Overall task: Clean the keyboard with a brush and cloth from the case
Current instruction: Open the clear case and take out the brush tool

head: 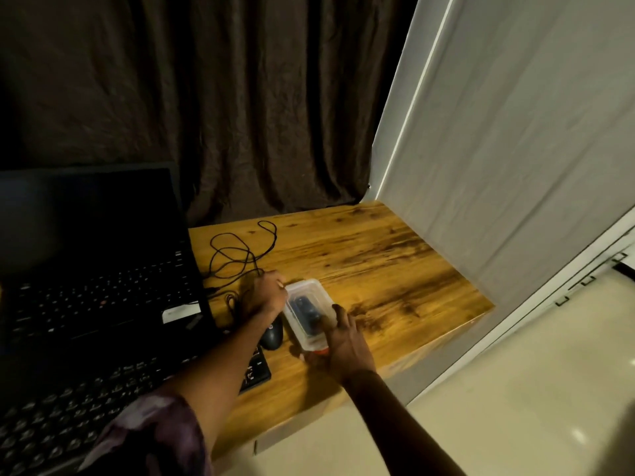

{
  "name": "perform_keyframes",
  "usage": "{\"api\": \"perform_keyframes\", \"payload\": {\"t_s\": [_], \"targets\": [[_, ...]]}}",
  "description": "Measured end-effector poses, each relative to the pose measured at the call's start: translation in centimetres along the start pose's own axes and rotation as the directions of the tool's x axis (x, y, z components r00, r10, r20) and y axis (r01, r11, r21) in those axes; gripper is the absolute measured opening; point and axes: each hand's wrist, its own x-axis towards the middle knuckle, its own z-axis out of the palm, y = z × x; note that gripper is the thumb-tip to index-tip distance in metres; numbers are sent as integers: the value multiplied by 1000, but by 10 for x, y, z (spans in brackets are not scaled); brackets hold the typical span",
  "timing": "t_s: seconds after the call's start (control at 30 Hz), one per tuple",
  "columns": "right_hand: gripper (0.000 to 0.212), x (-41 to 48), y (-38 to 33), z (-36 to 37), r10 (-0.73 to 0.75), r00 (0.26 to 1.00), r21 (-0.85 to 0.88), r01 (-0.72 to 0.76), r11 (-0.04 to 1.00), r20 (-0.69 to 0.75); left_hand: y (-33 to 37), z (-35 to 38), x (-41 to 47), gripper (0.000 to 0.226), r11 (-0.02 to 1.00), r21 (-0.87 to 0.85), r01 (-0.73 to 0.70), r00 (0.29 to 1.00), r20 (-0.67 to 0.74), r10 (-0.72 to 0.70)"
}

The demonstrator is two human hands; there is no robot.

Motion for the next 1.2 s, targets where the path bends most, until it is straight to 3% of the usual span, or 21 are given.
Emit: {"api": "perform_keyframes", "payload": {"t_s": [0.07, 0.2, 0.33, 0.47, 0.57, 0.67, 0.77, 0.87, 1.0, 1.13, 1.2], "targets": [[97, 7, -1, 7, 24, 1000, -2, -24, 1000, 4, -4, 1, -6, 26, 999, 15, -45, 997, 57, 45], [86, 16, -2, 14, 48, 997, 64, -45, 997, -59, -7, -9, -16, 44, 995, 13, -99, 980, 174, 95], [84, 19, 0, 8, 45, 999, 168, -41, 985, -24, -8, -14, -24, 63, 992, -93, -91, 948, 298, 115], [61, 19, 10, -1, 35, 998, 469, -10, 883, -45, -11, -21, -26, 60, 985, -149, -82, 943, 309, 125], [34, 19, 20, -13, 43, 984, 551, 62, 832, -175, -11, -22, -29, 55, 986, -142, -82, 936, 329, 125], [37, 28, 33, -14, 171, 923, 553, 52, 832, -343, -13, -21, -34, 48, 986, -17, -163, 938, 308, 161], [46, 42, 53, -8, 394, 870, 720, -69, 691, -295, -13, -25, -38, 47, 954, 142, -264, 940, 259, 221], [28, 50, 80, 4, 521, 827, 801, -160, 577, -211, -15, -25, -39, 53, 944, 150, -295, 933, 257, 251], [26, 53, 97, 17, 594, 799, 726, -354, 590, -93, -20, -27, -39, 59, 928, 133, -349, 912, 274, 304], [43, 60, 100, 18, 570, 821, 374, -535, 758, 18, -21, -27, -39, 59, 909, 174, -379, 904, 279, 323], [52, 62, 100, 18, 553, 831, 222, -551, 804, 61, -20, -26, -39, 60, 901, 196, -387, 900, 292, 323]]}}
